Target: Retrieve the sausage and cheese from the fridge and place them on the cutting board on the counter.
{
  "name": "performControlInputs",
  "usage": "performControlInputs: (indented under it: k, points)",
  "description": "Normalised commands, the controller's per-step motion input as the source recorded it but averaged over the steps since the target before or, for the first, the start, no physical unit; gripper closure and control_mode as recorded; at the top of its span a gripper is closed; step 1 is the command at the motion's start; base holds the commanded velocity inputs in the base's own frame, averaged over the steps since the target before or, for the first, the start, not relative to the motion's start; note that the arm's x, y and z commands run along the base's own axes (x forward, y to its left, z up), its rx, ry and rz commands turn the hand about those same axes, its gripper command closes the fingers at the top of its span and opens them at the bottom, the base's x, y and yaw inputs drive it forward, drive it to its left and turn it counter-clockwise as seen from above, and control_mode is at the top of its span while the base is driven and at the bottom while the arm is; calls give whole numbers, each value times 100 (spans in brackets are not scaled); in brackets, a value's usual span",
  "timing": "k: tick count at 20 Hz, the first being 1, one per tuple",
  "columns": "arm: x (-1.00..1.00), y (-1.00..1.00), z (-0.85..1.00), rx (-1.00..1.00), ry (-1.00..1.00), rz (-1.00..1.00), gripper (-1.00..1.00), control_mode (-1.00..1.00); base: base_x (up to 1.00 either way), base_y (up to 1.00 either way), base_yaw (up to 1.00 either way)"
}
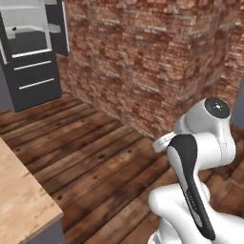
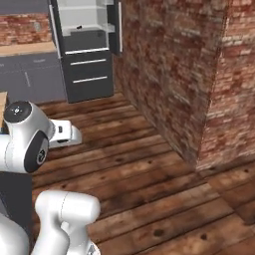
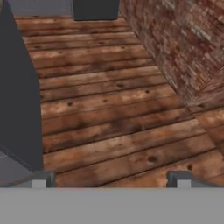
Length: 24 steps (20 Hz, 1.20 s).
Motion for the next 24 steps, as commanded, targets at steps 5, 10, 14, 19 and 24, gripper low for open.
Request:
performControlInputs:
  k: [5,10,14,19,24]
  points:
    - [0,0,0,0,0,0,-100,100,100,-85,5]
    - [0,0,0,0,0,0,-100,100,100,-10,43]
    - [0,0,0,0,0,0,-100,100,100,-25,41]
    - [0,0,0,0,0,0,-100,100,100,-34,32]
    - [0,0,0,0,0,0,-100,100,100,-34,33]
